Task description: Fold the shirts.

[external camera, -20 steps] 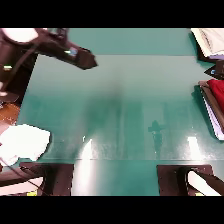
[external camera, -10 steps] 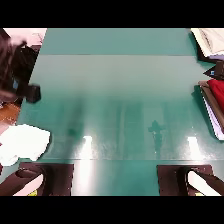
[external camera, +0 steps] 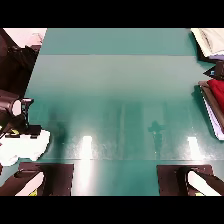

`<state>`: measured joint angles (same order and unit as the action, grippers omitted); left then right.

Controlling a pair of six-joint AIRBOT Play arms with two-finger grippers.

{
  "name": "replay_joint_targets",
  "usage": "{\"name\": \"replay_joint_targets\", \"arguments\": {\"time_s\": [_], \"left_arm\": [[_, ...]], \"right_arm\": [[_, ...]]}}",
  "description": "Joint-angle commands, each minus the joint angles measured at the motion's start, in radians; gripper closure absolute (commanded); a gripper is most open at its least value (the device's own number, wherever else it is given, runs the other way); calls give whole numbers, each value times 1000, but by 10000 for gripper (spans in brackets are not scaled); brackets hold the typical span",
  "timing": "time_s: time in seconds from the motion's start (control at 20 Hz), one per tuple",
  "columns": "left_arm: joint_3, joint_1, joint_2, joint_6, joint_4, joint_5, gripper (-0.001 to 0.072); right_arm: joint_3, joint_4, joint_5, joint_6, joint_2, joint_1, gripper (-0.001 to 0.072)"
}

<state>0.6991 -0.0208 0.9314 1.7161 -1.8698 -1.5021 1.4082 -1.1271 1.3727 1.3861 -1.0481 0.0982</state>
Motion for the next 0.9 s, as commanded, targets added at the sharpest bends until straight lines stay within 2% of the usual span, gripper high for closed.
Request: {"name": "replay_joint_targets", "arguments": {"time_s": [0.0, 0.05, 0.1, 0.3, 0.5, 0.65, 0.85], "left_arm": [[-61, -17, -2, 23, 3, 73, 381], [-61, -17, -2, 23, 4, 88, 627], [-61, -17, -2, 23, 4, 99, 681], [73, -12, -2, -10, 42, 93, 687], [496, 130, -2, -101, 201, 124, 687], [801, 284, -1, -230, 447, 253, 687], [1028, 500, 28, -342, 678, 433, 687]], "right_arm": [[0, 1, 0, 0, -1, -1, 688], [0, 2, 1, 0, -1, -1, 689], [0, 2, 1, 0, -1, -1, 689], [0, 2, -3, 0, -1, -1, 689], [0, 10, -10, 0, -1, -1, 689], [0, 10, -16, 0, 0, -1, 689], [46, 10, -48, 1, -1, -1, 689]]}}
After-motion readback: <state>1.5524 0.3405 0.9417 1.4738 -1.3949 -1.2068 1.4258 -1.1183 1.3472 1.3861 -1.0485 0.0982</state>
